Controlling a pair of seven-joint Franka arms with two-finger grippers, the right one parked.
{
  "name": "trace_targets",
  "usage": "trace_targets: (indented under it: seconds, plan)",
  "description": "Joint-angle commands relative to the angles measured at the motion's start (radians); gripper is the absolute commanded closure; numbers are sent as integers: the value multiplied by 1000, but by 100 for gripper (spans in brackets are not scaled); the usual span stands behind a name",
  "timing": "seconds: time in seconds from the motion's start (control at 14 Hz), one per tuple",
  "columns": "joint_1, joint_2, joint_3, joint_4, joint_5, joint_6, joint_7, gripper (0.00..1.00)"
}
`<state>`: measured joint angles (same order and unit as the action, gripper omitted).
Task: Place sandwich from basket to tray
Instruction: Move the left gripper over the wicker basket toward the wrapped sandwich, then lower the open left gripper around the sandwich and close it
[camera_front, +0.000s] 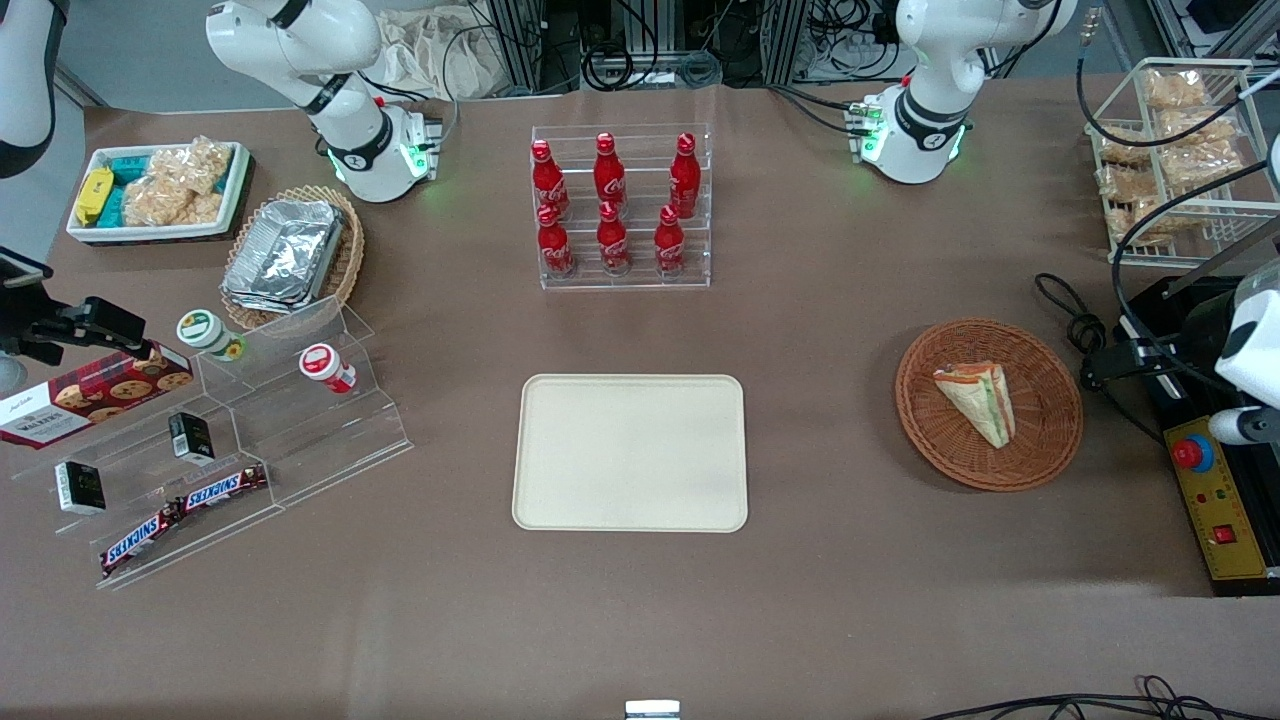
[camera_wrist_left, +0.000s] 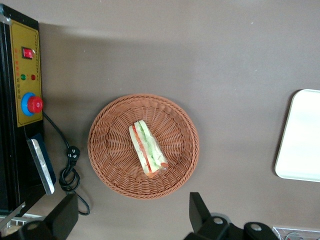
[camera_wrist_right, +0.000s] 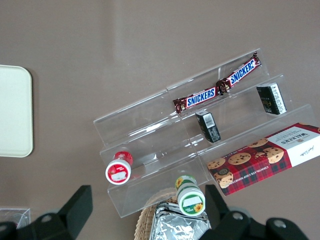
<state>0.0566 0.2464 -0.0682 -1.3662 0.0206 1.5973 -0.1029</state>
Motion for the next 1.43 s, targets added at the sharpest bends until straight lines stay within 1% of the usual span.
trace_targets:
  seconds: [0.0, 0.29, 0.64, 0.71, 0.86, 1.14, 1.36]
  plan:
    - [-1, 16, -7, 38, 5, -19, 20, 1]
    - [-1, 17, -2, 16, 1, -28, 14, 1]
    - [23, 13, 7, -175, 12, 2, 14, 1]
    - [41, 13, 7, -230, 12, 38, 3, 1]
    - [45, 11, 7, -330, 6, 117, -49, 1]
    - [45, -12, 5, -542, 2, 358, -187, 1]
    - [45, 4, 5, -649, 1, 541, -328, 1]
